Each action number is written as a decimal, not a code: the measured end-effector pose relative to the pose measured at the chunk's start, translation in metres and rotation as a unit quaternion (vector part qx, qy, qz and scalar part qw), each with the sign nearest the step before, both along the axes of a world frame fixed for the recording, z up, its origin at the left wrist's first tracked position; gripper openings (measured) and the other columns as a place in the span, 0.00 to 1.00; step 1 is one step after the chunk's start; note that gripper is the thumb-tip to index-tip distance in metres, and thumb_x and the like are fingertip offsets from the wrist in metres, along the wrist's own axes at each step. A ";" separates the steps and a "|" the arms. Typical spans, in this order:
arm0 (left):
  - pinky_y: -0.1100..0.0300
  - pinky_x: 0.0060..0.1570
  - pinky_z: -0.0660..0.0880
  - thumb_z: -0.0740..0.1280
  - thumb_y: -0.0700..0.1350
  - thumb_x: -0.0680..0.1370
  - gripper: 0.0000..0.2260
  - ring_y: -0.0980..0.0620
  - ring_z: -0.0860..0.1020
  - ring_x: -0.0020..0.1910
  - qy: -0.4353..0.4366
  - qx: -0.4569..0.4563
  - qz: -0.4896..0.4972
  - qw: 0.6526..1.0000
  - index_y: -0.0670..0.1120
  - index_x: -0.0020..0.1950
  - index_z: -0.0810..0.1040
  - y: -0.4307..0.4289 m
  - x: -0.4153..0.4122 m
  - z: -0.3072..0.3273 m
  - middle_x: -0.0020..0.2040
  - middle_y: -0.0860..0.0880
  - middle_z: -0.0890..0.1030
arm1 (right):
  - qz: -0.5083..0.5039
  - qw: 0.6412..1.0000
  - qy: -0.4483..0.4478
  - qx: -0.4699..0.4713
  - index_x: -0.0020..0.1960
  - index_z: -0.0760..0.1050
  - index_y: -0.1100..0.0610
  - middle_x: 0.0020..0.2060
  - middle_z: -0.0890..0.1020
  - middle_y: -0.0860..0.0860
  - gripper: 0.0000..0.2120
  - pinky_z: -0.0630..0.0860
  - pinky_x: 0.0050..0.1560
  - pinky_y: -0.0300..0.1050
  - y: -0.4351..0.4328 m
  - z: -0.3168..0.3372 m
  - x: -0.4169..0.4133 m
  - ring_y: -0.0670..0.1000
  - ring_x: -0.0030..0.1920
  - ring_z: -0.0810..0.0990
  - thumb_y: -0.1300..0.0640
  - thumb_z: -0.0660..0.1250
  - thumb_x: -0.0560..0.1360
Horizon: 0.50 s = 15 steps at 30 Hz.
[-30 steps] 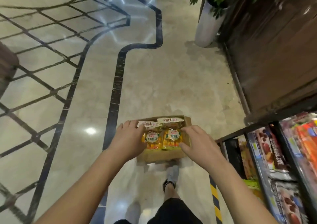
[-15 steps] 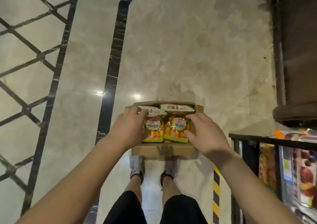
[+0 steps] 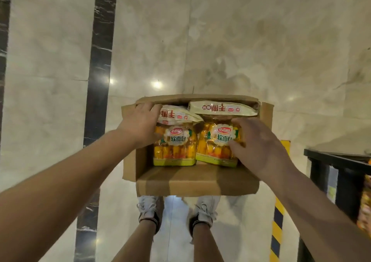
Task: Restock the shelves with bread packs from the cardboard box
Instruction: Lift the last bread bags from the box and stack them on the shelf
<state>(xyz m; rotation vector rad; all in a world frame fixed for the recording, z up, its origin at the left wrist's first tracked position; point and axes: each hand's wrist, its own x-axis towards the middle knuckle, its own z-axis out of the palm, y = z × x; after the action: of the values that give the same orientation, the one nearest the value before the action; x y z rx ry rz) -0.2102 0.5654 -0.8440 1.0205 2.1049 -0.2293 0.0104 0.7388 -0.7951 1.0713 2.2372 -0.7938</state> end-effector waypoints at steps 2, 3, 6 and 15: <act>0.44 0.78 0.66 0.76 0.54 0.76 0.43 0.42 0.62 0.80 0.003 -0.019 -0.020 1.000 0.47 0.84 0.56 0.000 -0.005 -0.032 0.81 0.44 0.63 | -0.001 1.000 0.011 0.001 0.77 0.66 0.46 0.74 0.69 0.49 0.26 0.70 0.71 0.53 0.003 -0.023 -0.001 0.53 0.74 0.69 0.48 0.67 0.80; 0.44 0.78 0.66 0.76 0.54 0.77 0.43 0.42 0.62 0.80 0.006 -0.018 -0.020 1.000 0.47 0.84 0.57 0.000 -0.007 -0.047 0.81 0.43 0.63 | -0.002 1.000 0.015 0.001 0.76 0.66 0.45 0.74 0.69 0.48 0.26 0.71 0.70 0.52 0.005 -0.033 -0.001 0.53 0.74 0.69 0.49 0.68 0.80; 0.43 0.70 0.75 0.77 0.51 0.76 0.35 0.38 0.71 0.73 0.043 0.028 -0.020 0.998 0.47 0.79 0.66 -0.001 -0.011 -0.078 0.74 0.42 0.67 | -0.003 1.000 0.013 -0.005 0.77 0.65 0.45 0.75 0.69 0.48 0.27 0.72 0.69 0.52 0.009 -0.059 0.000 0.53 0.73 0.70 0.49 0.68 0.80; 0.38 0.69 0.69 0.78 0.49 0.75 0.27 0.37 0.77 0.64 0.143 0.096 -0.065 0.983 0.41 0.70 0.76 -0.009 -0.012 -0.111 0.65 0.39 0.77 | 0.001 1.000 0.023 0.020 0.78 0.65 0.47 0.73 0.70 0.47 0.27 0.70 0.69 0.47 0.021 -0.090 0.014 0.49 0.72 0.70 0.49 0.68 0.81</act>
<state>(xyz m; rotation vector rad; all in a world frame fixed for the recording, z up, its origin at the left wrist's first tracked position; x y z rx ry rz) -0.2222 0.5559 -0.9551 1.3062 2.3561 -0.2546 0.0239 0.7596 -0.8848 1.0800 2.3011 -0.7840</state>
